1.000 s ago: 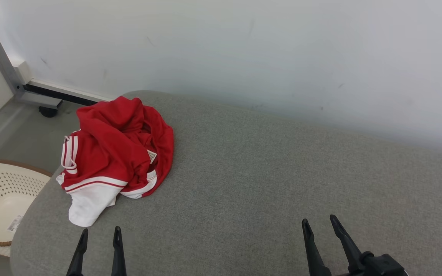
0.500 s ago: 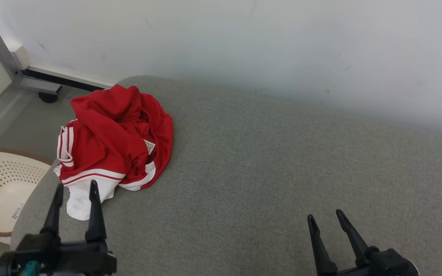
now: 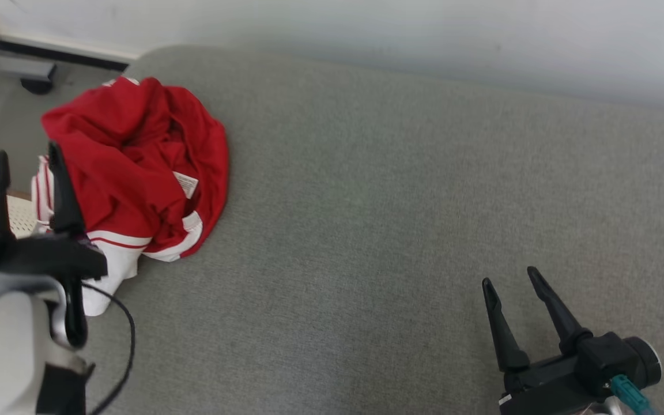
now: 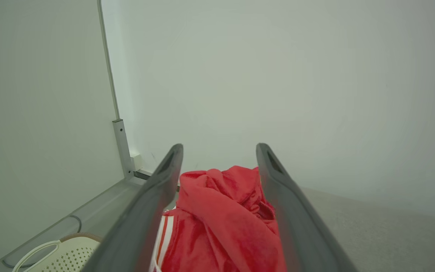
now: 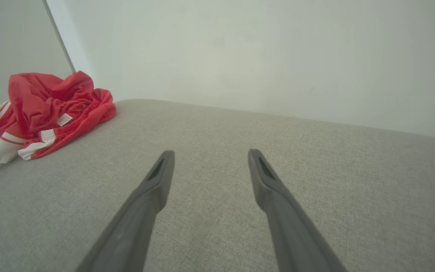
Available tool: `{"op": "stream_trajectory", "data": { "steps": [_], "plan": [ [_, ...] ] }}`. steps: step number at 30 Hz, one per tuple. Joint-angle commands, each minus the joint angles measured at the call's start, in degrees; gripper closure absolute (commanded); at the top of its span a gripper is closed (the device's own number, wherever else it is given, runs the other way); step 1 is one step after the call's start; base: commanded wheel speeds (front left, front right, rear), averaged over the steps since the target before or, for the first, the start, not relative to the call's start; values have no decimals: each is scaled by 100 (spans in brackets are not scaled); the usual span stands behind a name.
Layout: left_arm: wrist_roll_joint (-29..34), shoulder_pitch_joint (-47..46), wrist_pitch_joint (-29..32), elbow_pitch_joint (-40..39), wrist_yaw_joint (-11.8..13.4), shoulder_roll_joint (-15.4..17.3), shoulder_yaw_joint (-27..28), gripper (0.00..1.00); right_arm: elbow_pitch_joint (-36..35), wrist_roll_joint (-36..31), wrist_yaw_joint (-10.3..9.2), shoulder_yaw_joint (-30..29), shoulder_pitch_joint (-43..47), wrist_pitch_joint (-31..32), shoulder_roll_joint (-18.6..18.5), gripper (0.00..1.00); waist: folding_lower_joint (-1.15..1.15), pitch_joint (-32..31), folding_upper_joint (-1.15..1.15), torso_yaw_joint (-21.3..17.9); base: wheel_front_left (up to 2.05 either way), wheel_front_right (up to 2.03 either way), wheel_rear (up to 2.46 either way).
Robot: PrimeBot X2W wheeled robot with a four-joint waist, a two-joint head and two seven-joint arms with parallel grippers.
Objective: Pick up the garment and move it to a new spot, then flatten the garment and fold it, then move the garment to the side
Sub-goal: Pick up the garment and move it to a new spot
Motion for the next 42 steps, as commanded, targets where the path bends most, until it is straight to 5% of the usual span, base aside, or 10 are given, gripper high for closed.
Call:
{"op": "stream_trajectory", "data": {
  "steps": [1, 13, 34, 35, 37, 42],
  "plan": [
    [54, -277, -21, 315, -5, 67, 64, 0, -31, -27, 2, -7, -82, -5, -81, 0, -1, 505, -1, -205, 0, 0, 0],
    [41, -1844, 263, 3089, 285, 654, 234, 0, -55, 31, 2, 14, -293, -5, -184, 0, -1, 882, -1, -427, 0, 0, 0],
    [-167, -2584, 1336, 4958, 252, 1017, 143, 0, -45, 107, 2, -52, -512, -4, -159, 0, -1, 1340, -1, -690, 0, 0, 0],
    [-174, -2569, 1324, 4979, 245, 1031, 135, 15, -43, 110, 2, -66, -518, -4, -150, 0, -1, 1349, -1, -699, 0, 0, 0],
    [-190, -2555, 1280, 4996, 221, 1040, 120, 100, -39, 115, 2, -97, -525, -4, -139, 0, -1, 1358, -1, -712, 0, 0, 0],
    [-219, -2489, 705, 4891, 175, 1119, 92, 100, -9, 132, 2, -90, -540, -4, -99, 0, -1, 1294, -1, -734, 0, 0, 0]
  ]
}}
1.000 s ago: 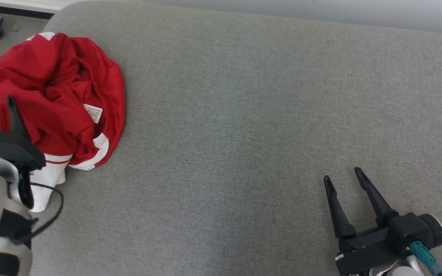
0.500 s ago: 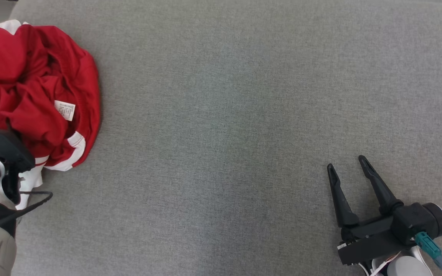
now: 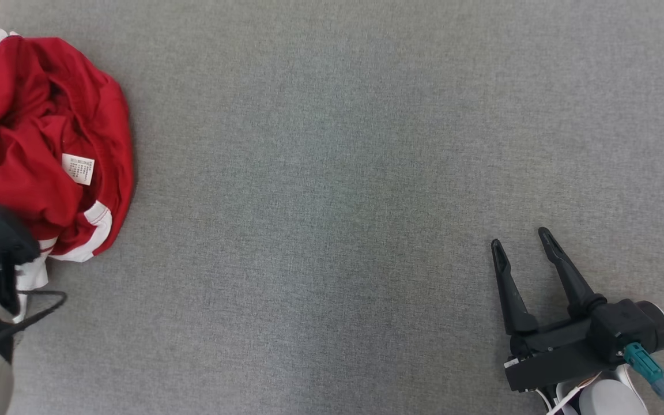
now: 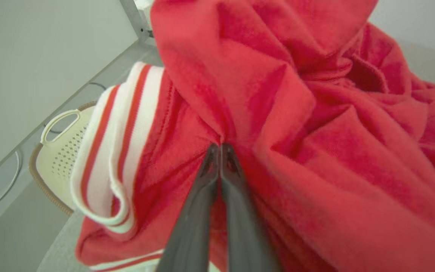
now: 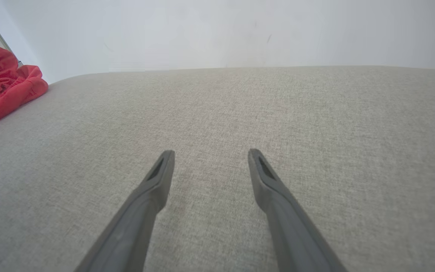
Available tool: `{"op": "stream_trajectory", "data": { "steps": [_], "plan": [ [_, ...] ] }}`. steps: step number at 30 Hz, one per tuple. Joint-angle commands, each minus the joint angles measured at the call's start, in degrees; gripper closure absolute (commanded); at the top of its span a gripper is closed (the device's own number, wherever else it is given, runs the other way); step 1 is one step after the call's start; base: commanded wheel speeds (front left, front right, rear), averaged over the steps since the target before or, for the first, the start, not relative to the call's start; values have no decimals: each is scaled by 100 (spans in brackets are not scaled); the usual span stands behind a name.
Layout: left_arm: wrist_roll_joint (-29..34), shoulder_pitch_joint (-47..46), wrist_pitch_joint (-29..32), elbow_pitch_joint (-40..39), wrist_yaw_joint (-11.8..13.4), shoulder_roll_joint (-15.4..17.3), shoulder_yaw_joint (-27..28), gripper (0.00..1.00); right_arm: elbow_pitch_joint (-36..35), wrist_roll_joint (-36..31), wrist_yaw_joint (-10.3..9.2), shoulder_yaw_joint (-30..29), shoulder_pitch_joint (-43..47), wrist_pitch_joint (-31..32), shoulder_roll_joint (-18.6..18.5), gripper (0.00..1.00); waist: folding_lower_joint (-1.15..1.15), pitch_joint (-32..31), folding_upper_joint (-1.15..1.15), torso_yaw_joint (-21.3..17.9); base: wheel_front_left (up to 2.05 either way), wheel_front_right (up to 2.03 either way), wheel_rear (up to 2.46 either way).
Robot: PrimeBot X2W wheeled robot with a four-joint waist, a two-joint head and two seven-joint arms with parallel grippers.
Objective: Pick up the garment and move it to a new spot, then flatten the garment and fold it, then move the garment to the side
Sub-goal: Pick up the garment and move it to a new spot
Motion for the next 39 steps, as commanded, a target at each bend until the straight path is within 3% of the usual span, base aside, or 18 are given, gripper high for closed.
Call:
{"op": "stream_trajectory", "data": {
  "steps": [1, 7, 15, 21, 27, 39],
  "plan": [
    [-52, 141, -203, -41, -31, 67, 4, 100, 25, 43, 2, -6, -5, -3, 31, 0, 0, -61, -1, -18, 0, 0, 0],
    [-65, 234, -703, -412, -112, 178, -23, 100, 63, 59, 2, -5, 91, -4, 109, 0, 0, -345, -1, 6, 0, 0, 0],
    [47, 583, -758, -1837, -212, 198, -92, 100, 78, 163, 2, 39, 262, -4, 322, 0, 0, -1027, -1, -66, 0, 0, 0],
    [24, 689, -760, -2434, -327, 156, -161, 100, 107, 224, 2, 61, 429, -4, 450, 0, 0, -1400, -1, -189, 0, 0, 0],
    [74, 752, -627, -2905, -430, 163, -329, 100, 136, 283, 2, 75, 619, -3, 598, 0, 0, -1892, -1, -524, 0, 0, 0],
    [-19, 1027, 279, -4525, -582, -45, -672, 100, 58, 353, 2, -132, 1032, -4, 798, 0, 0, -2536, -1, -1419, 0, 0, 0]
  ]
}}
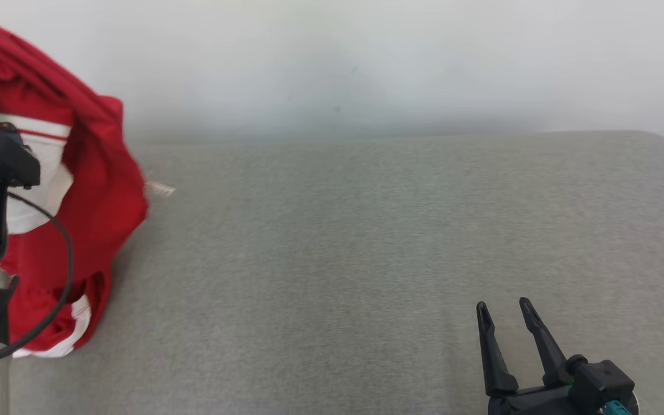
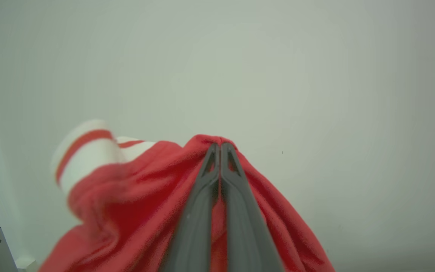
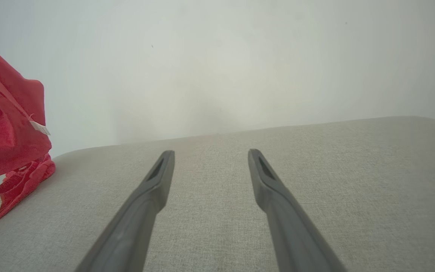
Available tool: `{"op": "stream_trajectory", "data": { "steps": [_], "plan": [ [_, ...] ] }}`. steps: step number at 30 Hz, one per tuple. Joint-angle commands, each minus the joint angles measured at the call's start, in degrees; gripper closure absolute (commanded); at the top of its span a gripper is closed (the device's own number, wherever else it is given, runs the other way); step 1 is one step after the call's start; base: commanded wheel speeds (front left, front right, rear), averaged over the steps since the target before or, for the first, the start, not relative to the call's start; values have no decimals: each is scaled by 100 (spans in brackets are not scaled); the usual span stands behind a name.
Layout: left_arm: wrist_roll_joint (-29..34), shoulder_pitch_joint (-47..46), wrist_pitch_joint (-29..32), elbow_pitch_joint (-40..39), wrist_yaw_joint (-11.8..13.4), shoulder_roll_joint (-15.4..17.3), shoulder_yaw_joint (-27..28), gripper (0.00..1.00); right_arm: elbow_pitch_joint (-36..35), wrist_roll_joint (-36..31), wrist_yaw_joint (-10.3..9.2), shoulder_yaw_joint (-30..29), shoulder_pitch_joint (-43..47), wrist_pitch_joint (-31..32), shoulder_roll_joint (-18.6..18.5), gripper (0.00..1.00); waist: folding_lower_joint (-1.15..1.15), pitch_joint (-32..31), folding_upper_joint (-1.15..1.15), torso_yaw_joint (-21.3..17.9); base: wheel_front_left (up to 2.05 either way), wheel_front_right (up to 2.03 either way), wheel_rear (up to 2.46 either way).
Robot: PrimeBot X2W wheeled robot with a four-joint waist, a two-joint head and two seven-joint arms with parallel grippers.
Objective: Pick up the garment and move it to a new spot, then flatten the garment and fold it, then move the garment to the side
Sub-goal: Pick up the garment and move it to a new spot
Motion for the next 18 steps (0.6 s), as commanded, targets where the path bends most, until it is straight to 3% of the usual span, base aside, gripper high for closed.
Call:
{"op": "stream_trajectory", "data": {
  "steps": [1, 10, 18],
  "plan": [
    [-52, 121, 71, -228, -20, -48, -34, 100, -20, 30, 2, -24, 116, -4, 35, 0, 1, -336, 1, -518, 0, 0, 0],
    [-252, 260, 507, -1097, -64, -433, -310, 100, -58, 24, 2, -35, 111, -4, 76, 0, 1, -435, 1, -1260, 0, 0, 0],
    [-58, 394, 688, -1253, -48, -678, -795, 100, -86, 51, 2, -7, 47, -3, 63, 0, 1, -406, 1, -1876, 0, 0, 0]
  ]
}}
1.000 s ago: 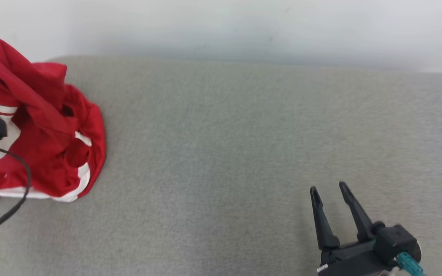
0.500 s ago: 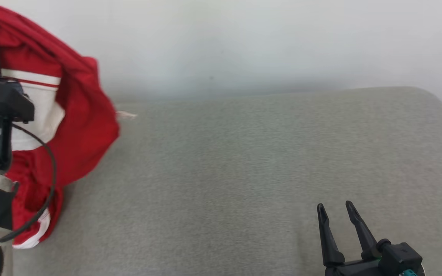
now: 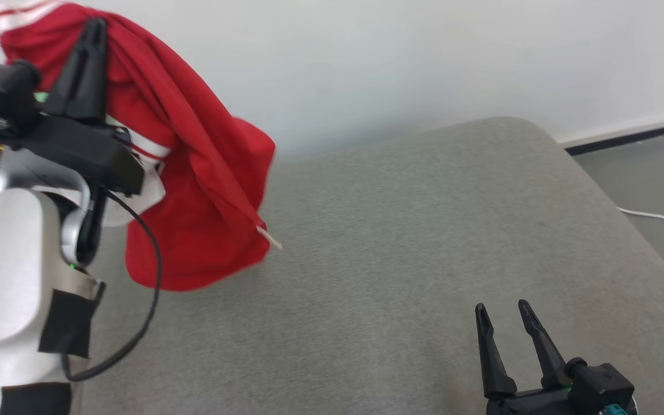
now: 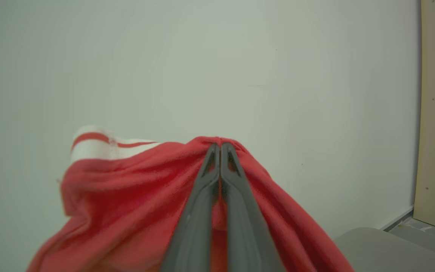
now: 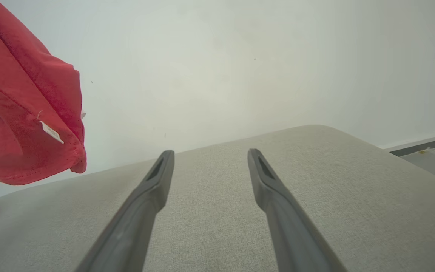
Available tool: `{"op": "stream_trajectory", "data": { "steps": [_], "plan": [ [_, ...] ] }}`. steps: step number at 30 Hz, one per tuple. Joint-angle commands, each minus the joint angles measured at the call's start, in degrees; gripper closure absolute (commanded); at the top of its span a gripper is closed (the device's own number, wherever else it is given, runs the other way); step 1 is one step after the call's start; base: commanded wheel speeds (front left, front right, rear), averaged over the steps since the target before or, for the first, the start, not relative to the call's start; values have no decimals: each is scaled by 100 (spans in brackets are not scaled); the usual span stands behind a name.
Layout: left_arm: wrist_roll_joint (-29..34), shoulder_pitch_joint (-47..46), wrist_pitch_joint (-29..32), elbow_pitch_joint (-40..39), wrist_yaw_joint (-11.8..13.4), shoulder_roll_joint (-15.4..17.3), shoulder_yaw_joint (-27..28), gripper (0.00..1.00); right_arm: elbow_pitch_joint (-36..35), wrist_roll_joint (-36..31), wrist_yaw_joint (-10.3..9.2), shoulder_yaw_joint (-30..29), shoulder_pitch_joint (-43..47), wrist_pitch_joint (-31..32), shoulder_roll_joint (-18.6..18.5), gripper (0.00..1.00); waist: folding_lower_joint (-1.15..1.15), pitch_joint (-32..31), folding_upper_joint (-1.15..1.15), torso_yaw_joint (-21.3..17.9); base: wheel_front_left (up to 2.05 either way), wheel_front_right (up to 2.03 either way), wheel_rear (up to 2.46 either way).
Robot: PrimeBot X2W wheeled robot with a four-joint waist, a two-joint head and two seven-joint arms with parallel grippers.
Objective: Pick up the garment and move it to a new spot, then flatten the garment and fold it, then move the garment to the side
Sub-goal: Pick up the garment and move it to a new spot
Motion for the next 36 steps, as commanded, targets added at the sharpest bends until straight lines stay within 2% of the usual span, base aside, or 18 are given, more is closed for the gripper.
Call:
{"op": "stream_trajectory", "data": {
  "steps": [1, 9, 15, 26, 33, 34, 35, 36],
  "plan": [
    [30, 118, 14, 1, 3, -54, -82, 100, -15, 51, 2, 12, -22, -4, -5, 0, 0, -30, 0, -441, 0, 0, 0],
    [40, 511, 182, 325, -34, -244, -411, 100, -29, 61, 2, 65, 5, -5, -16, 0, 0, 79, 0, -806, 0, 0, 0],
    [144, 913, -49, 860, -105, -351, -774, 100, -63, 91, 2, 127, -75, -5, -10, 0, 0, 274, 0, -1001, 0, 0, 0],
    [26, 1163, -770, 2349, 205, -638, -1033, 100, -128, 76, 2, 162, -281, -5, 40, 0, 0, 827, 0, -933, 0, 0, 0],
    [-36, 881, -1309, 3058, 217, -698, -1216, 100, -99, 62, 2, 232, -462, -5, 64, 0, 0, 987, 0, -857, 0, 0, 0],
    [-58, 859, -1369, 3124, 225, -706, -1234, 73, -92, 58, 2, 243, -463, -5, 67, 0, 0, 970, 0, -841, 0, 0, 0],
    [-79, 836, -1429, 3171, 227, -713, -1247, 40, -84, 51, 2, 250, -463, -5, 68, 0, 0, 941, 0, -821, 0, 0, 0],
    [-128, 826, -1476, 3207, 213, -721, -1261, 11, -76, 42, 2, 249, -458, -5, 67, 0, 0, 901, 0, -797, 0, 0, 0]
  ]
}}
